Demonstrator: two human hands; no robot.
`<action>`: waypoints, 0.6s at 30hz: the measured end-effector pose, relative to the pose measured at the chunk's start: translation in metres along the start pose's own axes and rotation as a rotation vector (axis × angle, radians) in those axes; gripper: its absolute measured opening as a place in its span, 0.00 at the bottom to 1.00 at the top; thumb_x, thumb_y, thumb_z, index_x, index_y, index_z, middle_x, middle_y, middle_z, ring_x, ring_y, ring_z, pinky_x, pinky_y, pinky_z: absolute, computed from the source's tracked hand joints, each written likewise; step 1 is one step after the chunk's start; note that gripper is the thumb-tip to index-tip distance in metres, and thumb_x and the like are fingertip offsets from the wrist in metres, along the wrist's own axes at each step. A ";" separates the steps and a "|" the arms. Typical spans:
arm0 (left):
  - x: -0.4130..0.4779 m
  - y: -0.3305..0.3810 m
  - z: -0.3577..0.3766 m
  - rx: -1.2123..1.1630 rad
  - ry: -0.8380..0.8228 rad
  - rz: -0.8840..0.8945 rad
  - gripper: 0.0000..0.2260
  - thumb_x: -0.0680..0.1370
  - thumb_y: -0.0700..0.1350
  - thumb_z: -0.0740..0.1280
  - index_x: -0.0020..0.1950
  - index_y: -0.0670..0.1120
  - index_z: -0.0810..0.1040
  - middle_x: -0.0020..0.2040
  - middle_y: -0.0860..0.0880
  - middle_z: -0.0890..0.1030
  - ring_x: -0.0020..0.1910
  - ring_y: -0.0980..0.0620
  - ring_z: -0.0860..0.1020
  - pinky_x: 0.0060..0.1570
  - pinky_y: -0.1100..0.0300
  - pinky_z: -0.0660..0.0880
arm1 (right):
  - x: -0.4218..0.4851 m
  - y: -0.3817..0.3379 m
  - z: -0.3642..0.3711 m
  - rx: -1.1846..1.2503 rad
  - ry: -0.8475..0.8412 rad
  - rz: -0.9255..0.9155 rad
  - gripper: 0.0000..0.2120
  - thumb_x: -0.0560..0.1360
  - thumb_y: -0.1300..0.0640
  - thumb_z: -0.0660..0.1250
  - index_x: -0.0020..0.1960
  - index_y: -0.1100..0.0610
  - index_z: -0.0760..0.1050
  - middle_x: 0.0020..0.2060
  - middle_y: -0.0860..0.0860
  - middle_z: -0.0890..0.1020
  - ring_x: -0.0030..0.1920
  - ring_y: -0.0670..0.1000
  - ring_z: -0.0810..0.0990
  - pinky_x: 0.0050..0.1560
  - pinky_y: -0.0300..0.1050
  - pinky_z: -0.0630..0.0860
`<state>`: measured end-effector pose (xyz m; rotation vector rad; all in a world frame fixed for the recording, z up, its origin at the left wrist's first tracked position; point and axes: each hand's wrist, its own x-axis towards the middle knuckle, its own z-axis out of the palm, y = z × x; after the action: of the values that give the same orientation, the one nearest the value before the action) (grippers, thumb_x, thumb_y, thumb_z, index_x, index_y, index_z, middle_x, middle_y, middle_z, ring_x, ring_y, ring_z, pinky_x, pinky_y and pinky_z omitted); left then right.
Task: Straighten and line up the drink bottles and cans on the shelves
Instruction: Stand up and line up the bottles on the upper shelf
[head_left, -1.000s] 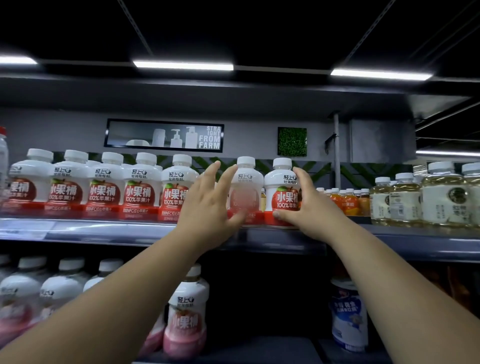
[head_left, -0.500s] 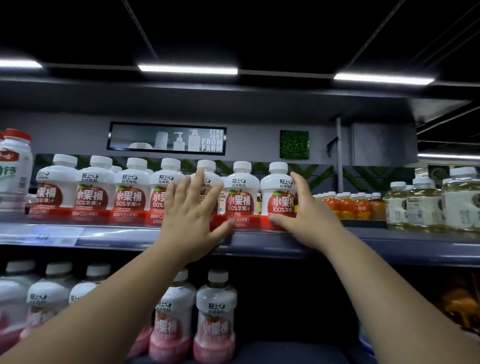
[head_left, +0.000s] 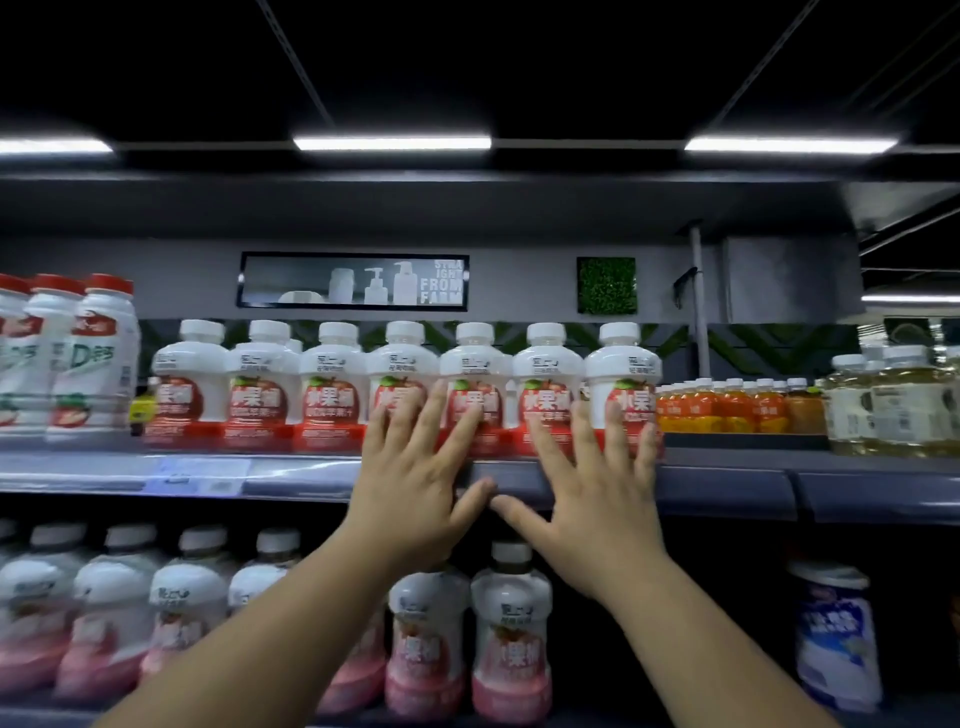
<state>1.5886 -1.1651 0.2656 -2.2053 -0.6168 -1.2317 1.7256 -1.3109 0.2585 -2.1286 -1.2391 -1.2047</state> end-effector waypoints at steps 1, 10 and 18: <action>-0.005 -0.006 -0.001 0.000 -0.013 -0.004 0.34 0.78 0.68 0.48 0.81 0.54 0.56 0.80 0.43 0.56 0.79 0.40 0.54 0.73 0.36 0.55 | 0.001 -0.002 -0.001 -0.002 0.002 0.026 0.47 0.68 0.19 0.40 0.81 0.41 0.43 0.81 0.57 0.40 0.78 0.64 0.33 0.71 0.69 0.28; -0.042 -0.085 -0.016 0.023 -0.127 -0.172 0.36 0.75 0.71 0.41 0.81 0.58 0.48 0.82 0.49 0.50 0.80 0.43 0.47 0.75 0.40 0.44 | 0.016 -0.090 0.004 0.028 -0.040 -0.055 0.46 0.70 0.20 0.42 0.80 0.42 0.37 0.79 0.54 0.34 0.77 0.60 0.29 0.72 0.69 0.31; -0.052 -0.098 -0.026 -0.057 -0.157 -0.071 0.37 0.73 0.71 0.44 0.80 0.58 0.50 0.81 0.50 0.54 0.79 0.46 0.51 0.77 0.43 0.44 | 0.005 -0.086 -0.004 0.135 -0.082 -0.002 0.48 0.71 0.24 0.53 0.79 0.43 0.34 0.80 0.48 0.35 0.79 0.52 0.33 0.77 0.59 0.32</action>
<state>1.4876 -1.1148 0.2545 -2.3623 -0.7366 -1.1306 1.6524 -1.2653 0.2582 -2.0964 -1.3188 -1.0135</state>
